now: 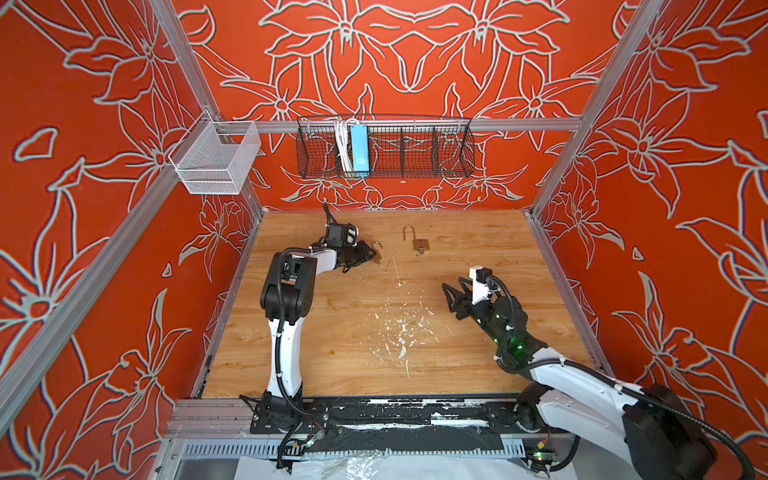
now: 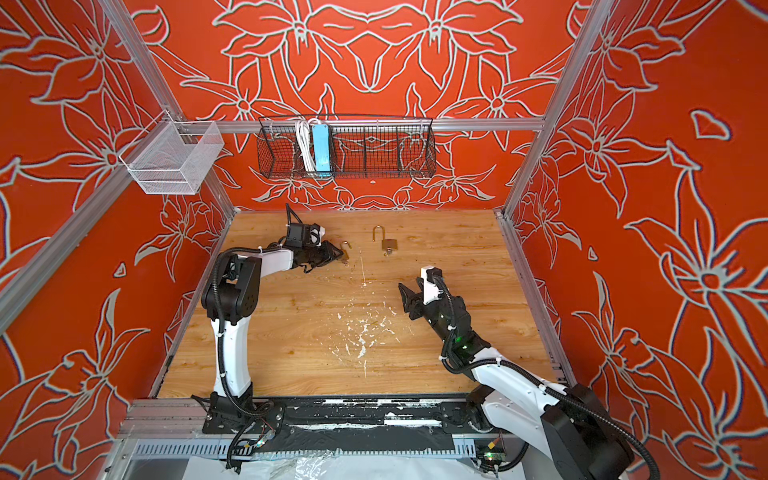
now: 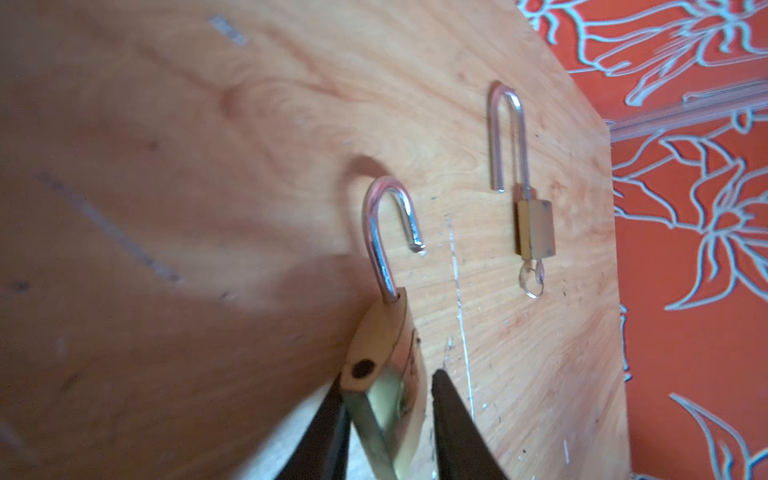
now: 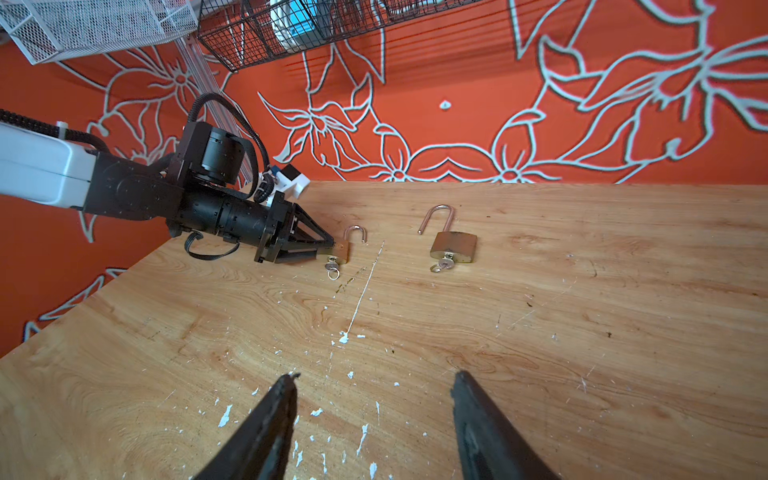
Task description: Unlock with the key
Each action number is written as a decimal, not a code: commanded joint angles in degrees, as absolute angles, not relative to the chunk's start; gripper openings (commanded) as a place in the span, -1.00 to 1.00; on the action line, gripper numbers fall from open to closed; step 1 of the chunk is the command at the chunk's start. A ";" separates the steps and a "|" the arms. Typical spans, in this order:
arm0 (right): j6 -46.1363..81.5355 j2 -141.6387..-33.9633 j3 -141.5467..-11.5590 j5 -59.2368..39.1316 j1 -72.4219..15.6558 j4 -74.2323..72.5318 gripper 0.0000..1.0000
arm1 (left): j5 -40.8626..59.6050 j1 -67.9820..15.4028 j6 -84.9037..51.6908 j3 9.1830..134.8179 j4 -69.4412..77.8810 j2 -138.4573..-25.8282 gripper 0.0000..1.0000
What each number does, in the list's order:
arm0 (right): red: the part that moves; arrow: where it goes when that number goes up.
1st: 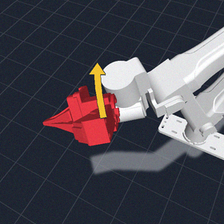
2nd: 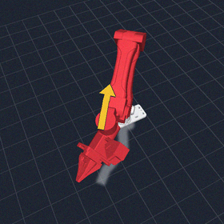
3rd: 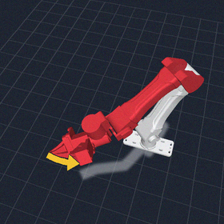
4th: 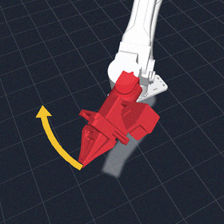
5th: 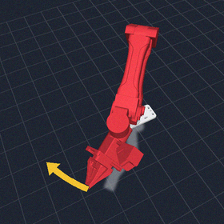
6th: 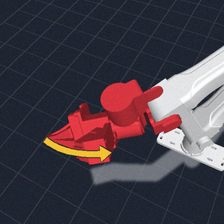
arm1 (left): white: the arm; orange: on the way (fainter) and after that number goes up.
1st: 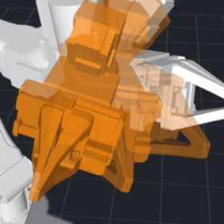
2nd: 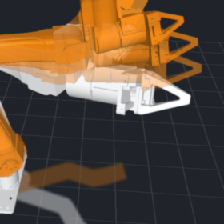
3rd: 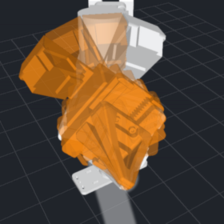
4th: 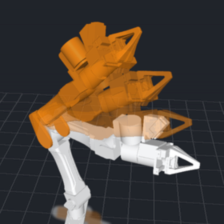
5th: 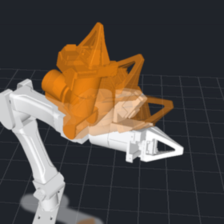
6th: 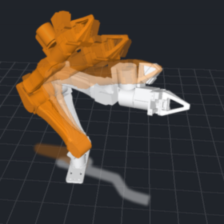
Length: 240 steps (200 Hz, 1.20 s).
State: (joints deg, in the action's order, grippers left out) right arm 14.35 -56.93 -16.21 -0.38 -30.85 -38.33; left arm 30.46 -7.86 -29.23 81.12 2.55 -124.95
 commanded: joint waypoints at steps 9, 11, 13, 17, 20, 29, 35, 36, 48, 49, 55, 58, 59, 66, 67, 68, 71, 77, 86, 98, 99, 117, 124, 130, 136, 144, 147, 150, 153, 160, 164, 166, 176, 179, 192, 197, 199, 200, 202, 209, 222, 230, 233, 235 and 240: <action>14.20 -56.91 -17.14 -0.40 -30.72 -38.86 0.24 | 28.01 -7.56 -26.75 81.62 -0.21 -124.42 -0.14; 14.23 -56.90 -17.14 -0.28 -30.73 -38.85 0.25 | 27.85 -7.56 -26.48 81.51 -0.32 -124.12 -0.12; 14.24 -56.94 -17.09 -0.22 -30.69 -38.85 0.25 | 27.64 -7.56 -26.18 81.33 -0.23 -123.84 -0.11; 14.23 -56.94 -17.05 -0.07 -30.74 -38.85 0.25 | 27.05 -7.64 -25.81 80.81 0.01 -123.06 -0.09; 14.24 -56.91 -17.05 0.05 -30.72 -38.85 0.25 | 26.43 -7.65 -25.60 80.13 0.33 -122.40 -0.06; 14.41 -56.82 -16.89 0.51 -30.70 -39.01 0.26 | 24.10 -7.80 -25.32 77.64 1.68 -119.90 0.11; 14.54 -56.82 -16.79 0.76 -30.71 -39.17 0.28 | 22.60 -7.82 -24.98 76.04 2.28 -118.02 0.31; 14.57 -56.75 -16.74 0.78 -30.74 -39.19 0.28 | 22.37 -7.82 -24.97 75.77 2.37 -117.72 0.34; 14.76 -56.69 -16.70 1.36 -30.66 -39.22 0.36 | 19.61 -7.91 -24.15 72.78 3.02 -113.99 0.63; 14.81 -56.65 -16.70 1.38 -30.62 -39.21 0.37 | 19.43 -7.95 -24.12 72.64 3.09 -113.59 0.65; 14.94 -56.57 -16.66 1.92 -30.59 -39.09 0.43 | 18.24 -8.12 -23.49 70.85 3.31 -111.45 0.75; 14.98 -56.53 -16.62 2.12 -30.54 -38.99 0.47 | 17.56 -8.23 -23.21 69.93 3.41 -110.29 0.78; 15.01 -56.48 -16.61 2.29 -30.52 -38.96 0.48 | 17.31 -8.29 -23.07 69.64 3.46 -109.95 0.80; 15.11 -56.32 -16.53 3.25 -30.43 -38.73 0.58 | 15.20 -8.79 -22.26 67.19 3.79 -107.24 0.87; 15.11 -56.28 -16.53 3.34 -30.38 -38.70 0.59 | 14.85 -8.83 -22.16 66.82 3.83 -106.62 0.88; 15.11 -56.22 -16.52 3.56 -30.39 -38.64 0.60 | 14.59 -8.90 -22.02 66.41 3.89 -106.04 0.89; 15.16 -56.04 -16.52 4.00 -30.41 -38.34 0.64 | 13.53 -9.22 -21.66 65.27 4.07 -104.62 0.93; 15.25 -55.71 -16.52 5.28 -30.30 -37.66 0.71 | 11.26 -9.82 -20.94 62.67 4.49 -101.62 0.97; 15.23 -54.84 -16.44 7.68 -30.12 -36.60 0.85 | 7.15 -11.16 -19.65 58.65 4.99 -96.72 0.94; 15.11 -52.96 -16.07 12.31 -29.86 -34.87 0.95 | -0.22 -13.63 -17.08 53.50 4.52 -89.95 0.94; 15.11 -52.76 -16.03 12.84 -29.87 -34.66 0.95 | -0.99 -13.85 -16.84 53.12 4.50 -89.36 0.94; 15.48 -48.03 -14.36 23.89 -29.43 -32.44 0.96 | -14.03 -17.28 -13.61 45.99 2.55 -79.17 0.94; 14.82 -46.23 -13.35 27.50 -29.24 -32.94 0.95 | -18.08 -17.86 -13.21 43.23 1.49 -75.04 0.94; 13.68 -44.79 -12.51 30.00 -29.18 -33.75 0.95 | -22.11 -18.01 -13.63 40.75 0.40 -71.46 0.94; 12.08 -43.37 -11.78 32.25 -29.17 -34.46 0.96 | -25.93 -18.02 -14.29 38.00 -0.33 -67.85 0.94; 9.86 -41.63 -11.18 35.71 -29.07 -34.37 0.95 | -30.73 -18.02 -14.10 33.73 -0.12 -62.80 0.94; 9.19 -41.02 -11.14 37.14 -29.03 -33.88 0.96 | -32.54 -18.02 -13.80 32.01 0.77 -60.94 0.93; 8.45 -40.37 -11.08 38.92 -29.04 -33.36 0.95 | -34.78 -17.92 -14.09 30.64 0.79 -59.08 0.93; 7.73 -39.83 -11.11 40.59 -29.07 -32.82 0.95 | -36.59 -17.93 -14.22 29.70 -0.03 -57.38 0.93; 5.67 -38.70 -11.01 44.06 -28.98 -32.38 0.96 | -38.68 -17.93 -11.88 27.33 -0.76 -51.65 0.93; 3.91 -38.24 -10.67 45.66 -28.85 -32.95 0.96 | -39.73 -17.89 -9.94 25.16 1.05 -49.36 0.93; 3.00 -38.06 -10.51 46.44 -28.79 -33.42 0.96 | -40.08 -17.85 -8.94 24.02 1.98 -48.20 0.93; -1.17 -37.56 -9.27 47.55 -28.36 -35.81 0.96 | -40.12 -17.67 -3.47 18.51 7.85 -43.17 0.93; -2.17 -37.51 -8.83 47.51 -28.18 -36.28 0.96 | -39.41 -17.59 -1.60 16.65 9.68 -41.81 0.93; -4.18 -37.61 -7.67 47.35 -26.79 -35.73 0.96 | -38.97 -17.17 -1.19 9.64 18.56 -37.41 0.93; -4.38 -38.01 -7.35 47.17 -25.98 -35.49 0.96 | -37.44 -16.03 -2.50 6.82 22.06 -36.37 0.93; -4.43 -38.22 -7.24 47.17 -25.61 -35.26 0.96 | -36.39 -15.43 -3.02 5.86 23.36 -36.12 0.93; -4.46 -38.31 -7.18 47.09 -25.42 -35.12 0.96 | -35.82 -15.06 -3.27 5.61 23.94 -36.03 0.93; -4.48 -38.54 -7.02 47.00 -24.94 -34.93 0.96 | -34.82 -14.38 -3.78 4.57 25.04 -35.97 0.93; -3.89 -39.39 -6.82 46.74 -23.20 -33.68 0.96 | -32.28 -11.20 -6.33 2.55 28.23 -36.22 0.93; -1.57 -41.30 -6.38 43.59 -19.33 -30.70 0.96 | -27.69 -6.66 -9.60 2.72 28.36 -37.47 0.93; 0.93 -42.69 -6.12 41.14 -16.48 -29.99 0.96 | -26.16 -5.37 -10.20 3.68 28.40 -39.65 0.93; 1.85 -43.13 -6.06 39.87 -15.28 -29.97 0.96 | -26.15 -5.22 -10.25 4.03 28.95 -40.88 0.93; 2.37 -43.57 -6.00 38.84 -14.56 -29.97 0.96 | -26.23 -5.19 -10.21 4.24 29.43 -41.79 0.93; 3.55 -44.15 -5.78 36.02 -12.92 -30.12 0.96 | -26.13 -5.11 -9.96 5.02 30.66 -44.30 0.93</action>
State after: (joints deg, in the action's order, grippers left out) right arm 0.16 -41.60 -7.18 42.30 -19.00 -32.58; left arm -30.41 -7.18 -7.86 2.22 20.03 -38.54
